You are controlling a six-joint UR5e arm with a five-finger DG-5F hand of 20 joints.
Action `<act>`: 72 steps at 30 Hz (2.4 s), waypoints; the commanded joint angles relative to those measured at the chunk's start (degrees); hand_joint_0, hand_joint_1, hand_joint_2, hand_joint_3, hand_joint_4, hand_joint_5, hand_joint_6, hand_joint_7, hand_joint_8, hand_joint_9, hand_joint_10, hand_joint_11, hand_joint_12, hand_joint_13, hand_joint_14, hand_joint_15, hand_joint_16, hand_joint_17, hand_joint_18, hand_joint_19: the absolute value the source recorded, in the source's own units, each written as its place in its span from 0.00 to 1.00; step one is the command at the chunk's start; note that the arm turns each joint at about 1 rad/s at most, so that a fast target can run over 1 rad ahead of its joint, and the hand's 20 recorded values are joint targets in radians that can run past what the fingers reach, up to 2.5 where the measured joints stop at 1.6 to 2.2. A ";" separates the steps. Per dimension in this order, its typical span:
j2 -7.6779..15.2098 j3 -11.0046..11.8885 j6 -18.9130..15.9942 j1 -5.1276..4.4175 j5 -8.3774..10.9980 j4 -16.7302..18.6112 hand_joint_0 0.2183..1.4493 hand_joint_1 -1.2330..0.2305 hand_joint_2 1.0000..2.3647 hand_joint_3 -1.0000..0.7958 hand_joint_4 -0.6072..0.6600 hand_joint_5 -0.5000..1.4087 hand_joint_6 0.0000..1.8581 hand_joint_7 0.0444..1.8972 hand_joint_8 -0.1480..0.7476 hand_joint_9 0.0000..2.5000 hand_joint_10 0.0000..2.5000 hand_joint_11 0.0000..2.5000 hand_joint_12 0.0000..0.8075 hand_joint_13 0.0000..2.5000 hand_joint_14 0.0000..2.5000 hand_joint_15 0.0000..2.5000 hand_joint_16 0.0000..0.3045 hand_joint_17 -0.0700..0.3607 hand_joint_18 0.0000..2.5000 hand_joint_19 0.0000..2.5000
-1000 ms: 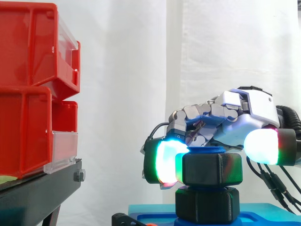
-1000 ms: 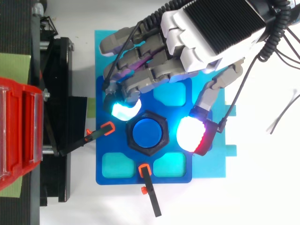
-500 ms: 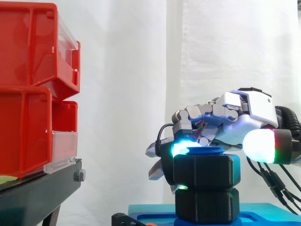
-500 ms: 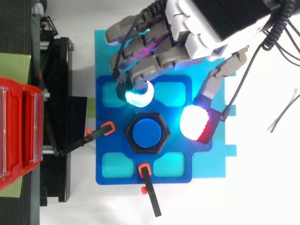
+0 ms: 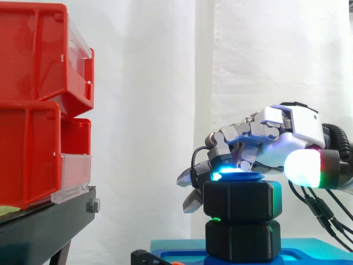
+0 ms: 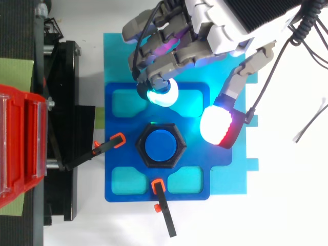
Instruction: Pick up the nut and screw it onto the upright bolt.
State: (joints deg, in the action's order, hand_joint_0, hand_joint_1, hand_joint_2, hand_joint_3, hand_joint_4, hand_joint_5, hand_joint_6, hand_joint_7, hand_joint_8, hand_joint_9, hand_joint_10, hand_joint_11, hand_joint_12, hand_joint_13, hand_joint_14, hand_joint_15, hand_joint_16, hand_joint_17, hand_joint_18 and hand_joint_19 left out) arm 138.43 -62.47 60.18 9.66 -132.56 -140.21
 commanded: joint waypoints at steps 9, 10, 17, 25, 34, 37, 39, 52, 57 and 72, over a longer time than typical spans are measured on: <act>0.00 2.97 -0.68 0.36 -1.56 -0.33 0.21 0.57 0.00 0.28 0.68 0.21 0.27 0.39 0.52 0.40 0.00 0.00 0.49 0.31 0.00 0.00 0.21 0.49 0.22 0.00; -0.09 3.06 -0.68 0.36 -1.56 -0.24 0.21 0.57 0.00 0.28 0.69 0.21 0.27 0.38 0.53 0.40 0.00 0.00 0.49 0.31 0.00 0.00 0.21 0.49 0.22 0.00; 0.00 3.06 -1.55 -0.43 -1.39 0.81 0.21 0.57 0.00 0.28 0.65 0.19 0.27 0.30 0.51 0.37 0.00 0.00 0.48 0.29 0.00 0.00 0.21 0.50 0.20 0.00; 0.00 1.91 -1.55 -1.31 -0.33 0.55 0.21 0.56 0.00 0.28 0.66 0.19 0.27 0.29 0.51 0.36 0.00 0.00 0.48 0.28 0.00 0.00 0.21 0.50 0.19 0.00; 0.00 0.95 -1.64 -1.39 0.02 0.72 0.21 0.56 0.00 0.28 0.66 0.19 0.27 0.30 0.51 0.36 0.00 0.00 0.48 0.28 0.00 0.00 0.22 0.50 0.19 0.00; 0.08 0.95 -1.64 -1.39 0.02 0.55 0.21 0.56 0.00 0.28 0.67 0.19 0.27 0.30 0.51 0.36 0.00 0.00 0.48 0.28 0.00 0.00 0.21 0.50 0.19 0.00; 0.00 0.95 -1.55 -1.39 0.02 0.37 0.21 0.56 0.00 0.28 0.67 0.20 0.27 0.31 0.51 0.36 0.00 0.00 0.48 0.28 0.00 0.00 0.21 0.50 0.19 0.00; 0.00 0.86 -1.55 -1.13 0.02 0.20 0.21 0.56 0.00 0.28 0.70 0.21 0.27 0.40 0.53 0.37 0.00 0.00 0.49 0.28 0.00 0.00 0.21 0.49 0.19 0.00; 0.08 0.86 -1.55 -1.13 0.02 0.20 0.21 0.56 0.00 0.28 0.71 0.22 0.27 0.42 0.54 0.37 0.00 0.00 0.49 0.29 0.00 0.00 0.21 0.49 0.19 0.00; 0.00 0.77 -1.47 -1.04 -0.07 0.20 0.22 0.56 0.00 0.28 0.74 0.24 0.27 0.54 0.55 0.40 0.00 0.00 0.48 0.30 0.00 0.00 0.20 0.48 0.21 0.00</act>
State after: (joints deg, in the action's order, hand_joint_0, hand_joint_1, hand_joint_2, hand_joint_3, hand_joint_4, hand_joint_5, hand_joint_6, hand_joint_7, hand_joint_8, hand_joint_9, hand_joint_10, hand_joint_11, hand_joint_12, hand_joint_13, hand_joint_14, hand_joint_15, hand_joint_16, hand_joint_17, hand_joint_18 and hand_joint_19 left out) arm 138.45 -61.70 58.75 8.61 -132.56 -139.99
